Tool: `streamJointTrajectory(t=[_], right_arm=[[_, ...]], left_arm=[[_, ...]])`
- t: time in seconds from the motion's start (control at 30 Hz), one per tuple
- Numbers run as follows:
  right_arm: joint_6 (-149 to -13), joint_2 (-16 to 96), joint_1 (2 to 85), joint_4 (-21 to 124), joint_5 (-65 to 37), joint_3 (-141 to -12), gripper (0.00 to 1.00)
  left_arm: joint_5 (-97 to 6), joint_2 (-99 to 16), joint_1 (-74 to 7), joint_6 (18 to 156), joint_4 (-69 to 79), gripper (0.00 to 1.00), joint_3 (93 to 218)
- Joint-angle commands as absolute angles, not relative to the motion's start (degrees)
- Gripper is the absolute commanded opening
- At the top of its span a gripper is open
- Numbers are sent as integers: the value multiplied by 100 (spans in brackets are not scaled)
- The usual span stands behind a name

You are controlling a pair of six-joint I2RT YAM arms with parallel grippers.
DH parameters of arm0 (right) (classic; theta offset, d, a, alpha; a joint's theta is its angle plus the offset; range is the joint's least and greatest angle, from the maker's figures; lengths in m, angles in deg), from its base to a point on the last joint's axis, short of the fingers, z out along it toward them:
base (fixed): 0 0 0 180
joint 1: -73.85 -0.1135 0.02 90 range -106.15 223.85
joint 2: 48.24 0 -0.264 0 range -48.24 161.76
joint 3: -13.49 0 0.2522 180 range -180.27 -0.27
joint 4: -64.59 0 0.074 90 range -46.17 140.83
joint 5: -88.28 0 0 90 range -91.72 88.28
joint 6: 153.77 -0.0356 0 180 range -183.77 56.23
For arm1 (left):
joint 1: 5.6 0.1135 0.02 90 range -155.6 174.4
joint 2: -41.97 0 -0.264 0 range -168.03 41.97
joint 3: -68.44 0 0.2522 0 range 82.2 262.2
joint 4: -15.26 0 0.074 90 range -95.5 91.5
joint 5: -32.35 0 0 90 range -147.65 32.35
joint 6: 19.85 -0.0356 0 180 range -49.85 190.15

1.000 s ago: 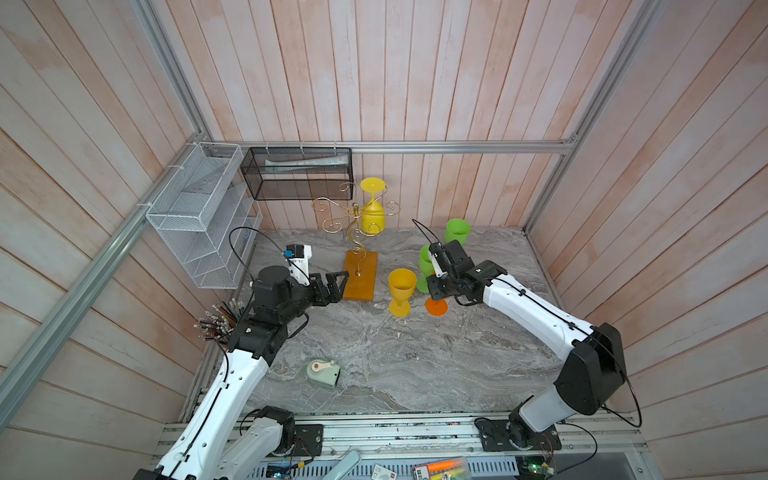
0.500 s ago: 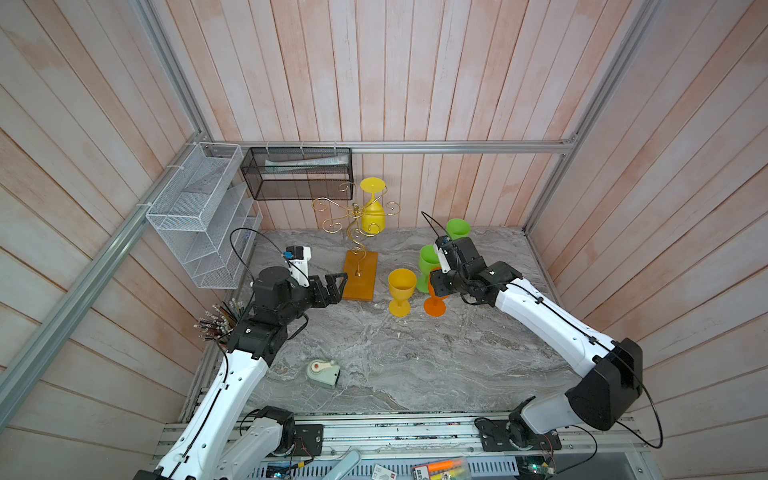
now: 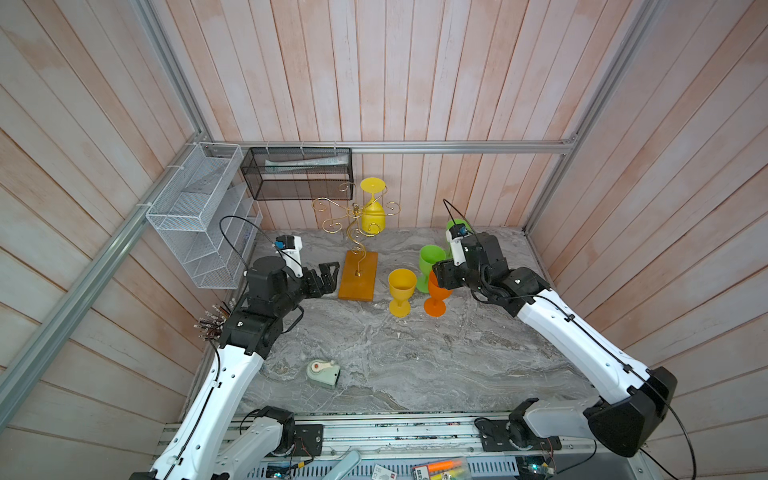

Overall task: Take the wine glass off the wine glass rack
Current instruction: Rotate the wine glass rack at the top-center of the table.

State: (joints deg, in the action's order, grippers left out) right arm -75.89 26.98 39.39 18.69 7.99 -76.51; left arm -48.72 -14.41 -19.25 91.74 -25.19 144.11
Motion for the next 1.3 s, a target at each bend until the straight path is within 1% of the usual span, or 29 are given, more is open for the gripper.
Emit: streamJointTrajectory(t=[0.0, 0.23, 0.37, 0.6, 0.83, 1.27], right_arm=[[-7582, 2463, 3923, 2335, 626, -7419, 75], [-7582, 2251, 3895, 2782, 395, -7185, 77], [-7547, 2260, 3895, 2892, 304, -7161, 77], [-7459, 2330, 3893, 3076, 226, -7241, 77], [-7402, 2362, 3892, 3183, 227, -7260, 77], [-7340, 2253, 3891, 3158, 293, -7269, 77]], left_arm=[[-5275, -1663, -1895, 8952, -2612, 100, 14746], [-5475, -2525, -1900, 8683, -2610, 100, 15692], [-5460, -2950, -1897, 8681, -2545, 100, 16004], [-5433, -3254, -1913, 8613, -2477, 100, 16080], [-5804, -3459, -1853, 8294, -2686, 100, 16289], [-5460, -3927, -1222, 8237, -2618, 100, 16784]])
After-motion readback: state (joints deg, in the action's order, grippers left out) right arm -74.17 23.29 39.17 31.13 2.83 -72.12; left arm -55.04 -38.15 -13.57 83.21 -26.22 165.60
